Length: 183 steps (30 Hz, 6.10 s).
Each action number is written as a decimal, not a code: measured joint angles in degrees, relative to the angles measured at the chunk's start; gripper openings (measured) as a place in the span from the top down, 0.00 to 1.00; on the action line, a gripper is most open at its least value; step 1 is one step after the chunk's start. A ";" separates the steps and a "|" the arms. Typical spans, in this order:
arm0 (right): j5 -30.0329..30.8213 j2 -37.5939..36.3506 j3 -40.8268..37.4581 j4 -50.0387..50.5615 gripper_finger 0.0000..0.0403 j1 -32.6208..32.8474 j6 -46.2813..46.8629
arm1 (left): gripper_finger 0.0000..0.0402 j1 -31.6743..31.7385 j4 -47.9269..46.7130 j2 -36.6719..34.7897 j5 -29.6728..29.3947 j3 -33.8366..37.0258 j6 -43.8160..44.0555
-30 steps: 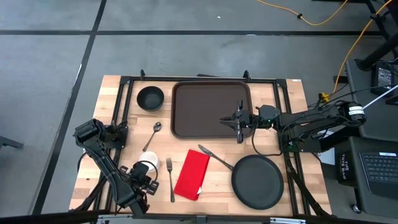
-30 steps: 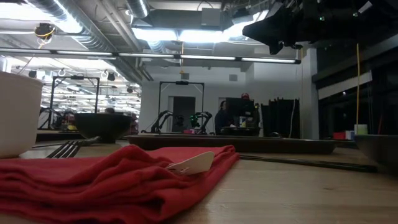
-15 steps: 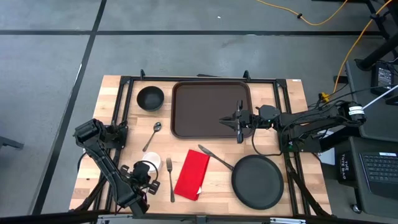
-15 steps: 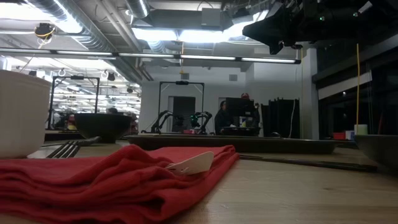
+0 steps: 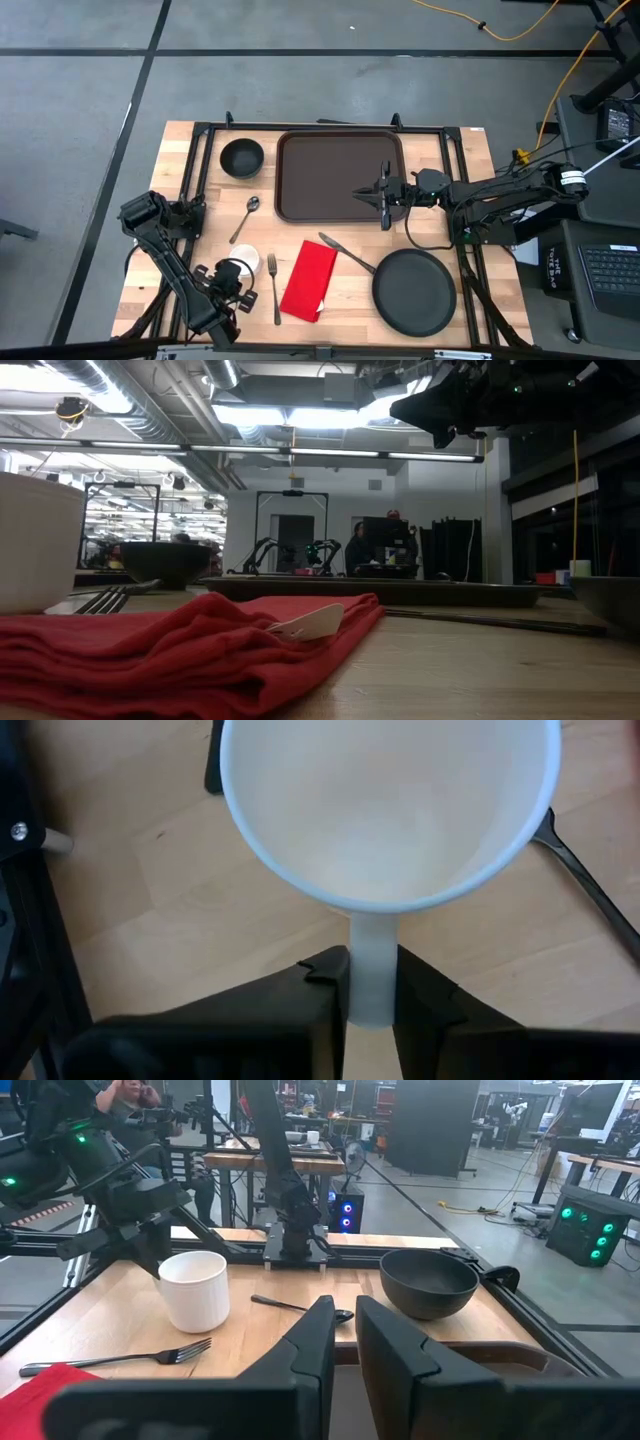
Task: Set up tray
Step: Put the white cup on the top left of the brown serving tray
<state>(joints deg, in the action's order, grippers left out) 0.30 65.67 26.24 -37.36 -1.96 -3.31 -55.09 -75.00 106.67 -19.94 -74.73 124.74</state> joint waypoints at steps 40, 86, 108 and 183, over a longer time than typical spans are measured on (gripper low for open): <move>-1.02 0.02 0.00 2.56 0.87 3.14 3.26 | 0.89 26.67 -4.61 -15.53 -16.56 -7.02 -63.64; 1.57 0.02 -0.02 8.83 0.87 4.63 -1.45 | 0.89 86.02 43.16 -25.20 19.91 9.68 -141.16; 9.39 0.02 -0.02 2.54 0.87 -2.65 -6.23 | 0.89 91.55 35.43 -23.67 23.11 2.75 -144.60; 1.11 0.02 -0.02 5.95 0.87 -7.98 -2.91 | 0.88 100.98 37.11 0.63 28.43 -4.86 -155.55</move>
<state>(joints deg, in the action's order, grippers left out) 1.41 65.69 26.22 -31.42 -9.93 -6.22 45.89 -37.89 107.31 8.49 -79.59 -30.81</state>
